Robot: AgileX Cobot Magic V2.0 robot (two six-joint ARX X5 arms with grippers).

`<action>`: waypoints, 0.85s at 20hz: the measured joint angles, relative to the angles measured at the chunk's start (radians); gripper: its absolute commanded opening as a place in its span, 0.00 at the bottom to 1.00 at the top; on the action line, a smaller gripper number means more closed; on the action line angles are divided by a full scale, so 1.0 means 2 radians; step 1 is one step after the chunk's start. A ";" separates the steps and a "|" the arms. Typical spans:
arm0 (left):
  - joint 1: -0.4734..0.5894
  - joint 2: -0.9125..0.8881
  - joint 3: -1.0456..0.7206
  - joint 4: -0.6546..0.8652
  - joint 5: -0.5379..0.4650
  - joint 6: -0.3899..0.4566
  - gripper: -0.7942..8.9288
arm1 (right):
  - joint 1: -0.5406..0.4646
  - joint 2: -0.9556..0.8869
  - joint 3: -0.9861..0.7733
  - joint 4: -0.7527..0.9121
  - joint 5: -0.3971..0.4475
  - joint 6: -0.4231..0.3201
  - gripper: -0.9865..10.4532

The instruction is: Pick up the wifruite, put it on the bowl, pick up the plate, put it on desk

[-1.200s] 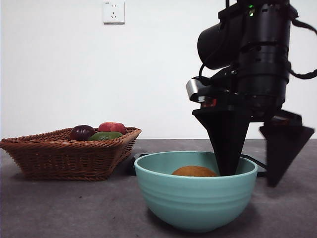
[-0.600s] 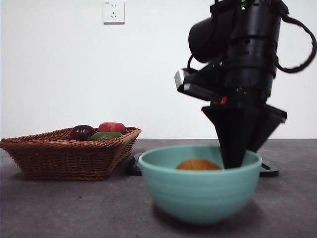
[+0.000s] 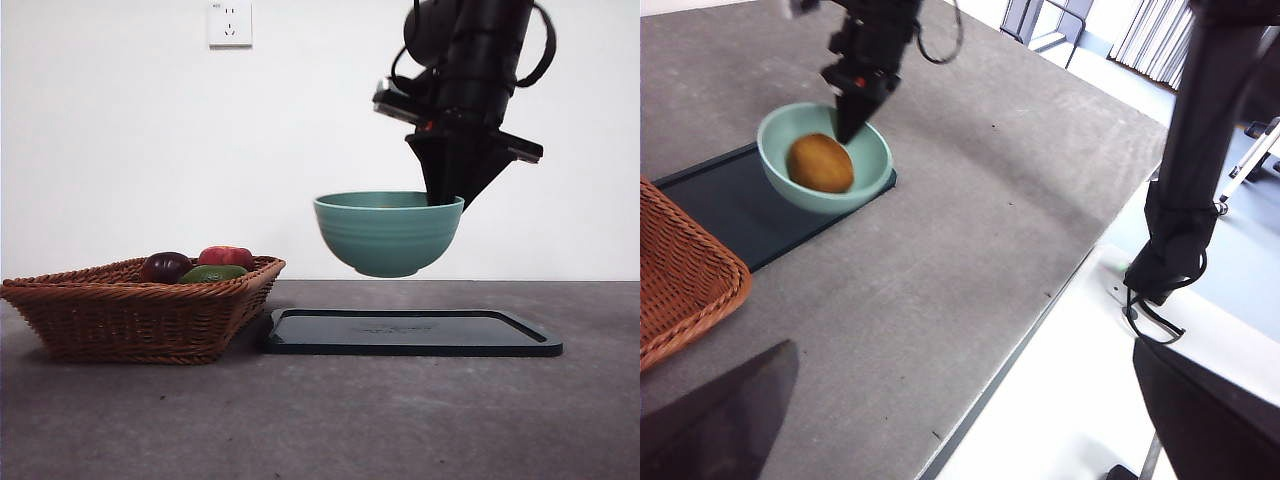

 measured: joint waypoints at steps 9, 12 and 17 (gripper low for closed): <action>0.000 0.000 0.000 0.000 0.000 0.000 0.63 | -0.036 0.162 0.155 -0.046 -0.001 -0.011 0.10; 0.000 0.000 0.000 0.000 0.000 0.000 0.63 | -0.040 0.166 0.155 -0.047 -0.002 -0.016 0.10; 0.000 0.000 0.000 0.000 0.000 0.000 0.63 | -0.045 0.186 0.156 -0.054 -0.002 -0.016 0.10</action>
